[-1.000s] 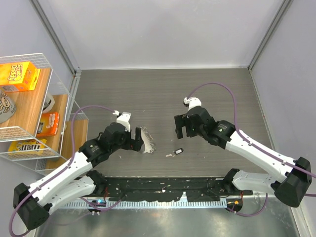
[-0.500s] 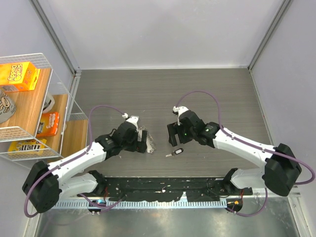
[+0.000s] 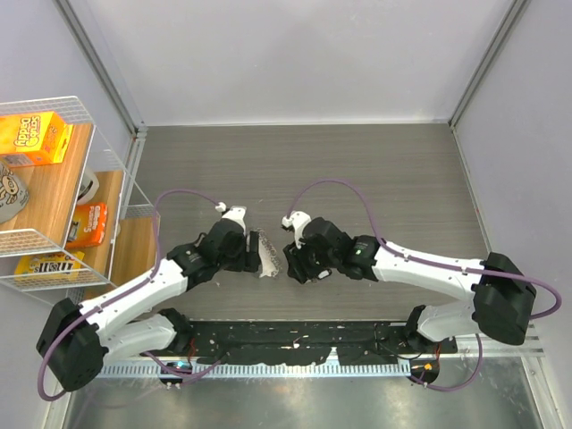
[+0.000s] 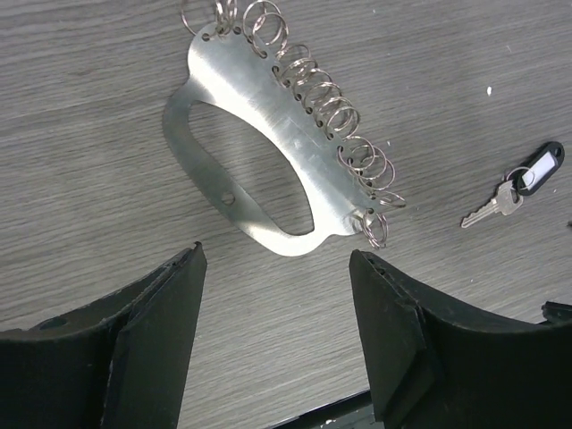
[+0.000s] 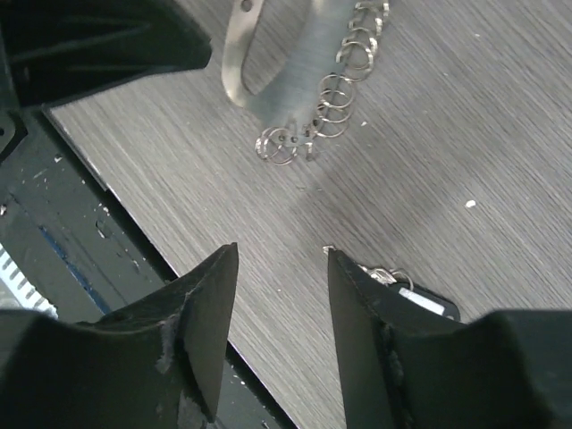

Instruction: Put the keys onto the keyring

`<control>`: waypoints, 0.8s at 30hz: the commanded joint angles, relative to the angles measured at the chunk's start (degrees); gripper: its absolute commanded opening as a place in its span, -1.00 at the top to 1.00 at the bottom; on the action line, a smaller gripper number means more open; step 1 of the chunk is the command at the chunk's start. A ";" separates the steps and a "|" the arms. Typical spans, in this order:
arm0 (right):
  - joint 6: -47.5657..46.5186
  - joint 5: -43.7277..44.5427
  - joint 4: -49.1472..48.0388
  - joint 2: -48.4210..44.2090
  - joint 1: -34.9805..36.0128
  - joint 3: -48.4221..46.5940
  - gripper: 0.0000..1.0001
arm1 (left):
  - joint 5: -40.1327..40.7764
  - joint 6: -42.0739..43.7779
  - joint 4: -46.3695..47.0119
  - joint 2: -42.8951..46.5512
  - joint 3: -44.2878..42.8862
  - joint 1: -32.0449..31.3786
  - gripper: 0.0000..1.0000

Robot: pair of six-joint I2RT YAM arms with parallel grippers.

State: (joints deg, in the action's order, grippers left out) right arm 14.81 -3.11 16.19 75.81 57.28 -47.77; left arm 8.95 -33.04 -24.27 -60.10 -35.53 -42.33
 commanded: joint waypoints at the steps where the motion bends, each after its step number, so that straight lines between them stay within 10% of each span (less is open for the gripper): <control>1: -2.76 0.65 -4.41 0.12 3.62 0.66 0.08 | 1.95 -1.68 1.24 3.40 1.68 0.84 -0.42; 8: -4.09 5.55 -6.86 5.04 8.11 0.05 0.38 | 1.86 -2.82 1.95 7.62 4.94 1.54 -0.29; 24: -2.85 20.32 -4.86 16.37 9.61 -14.95 0.29 | 6.69 -4.84 -1.03 18.08 9.34 1.72 -0.37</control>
State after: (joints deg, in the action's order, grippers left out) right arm 12.36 9.89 11.27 89.41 66.81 -53.25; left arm 11.55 -36.10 -24.62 -43.92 -26.92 -41.10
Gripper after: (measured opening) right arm 0.348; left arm 0.683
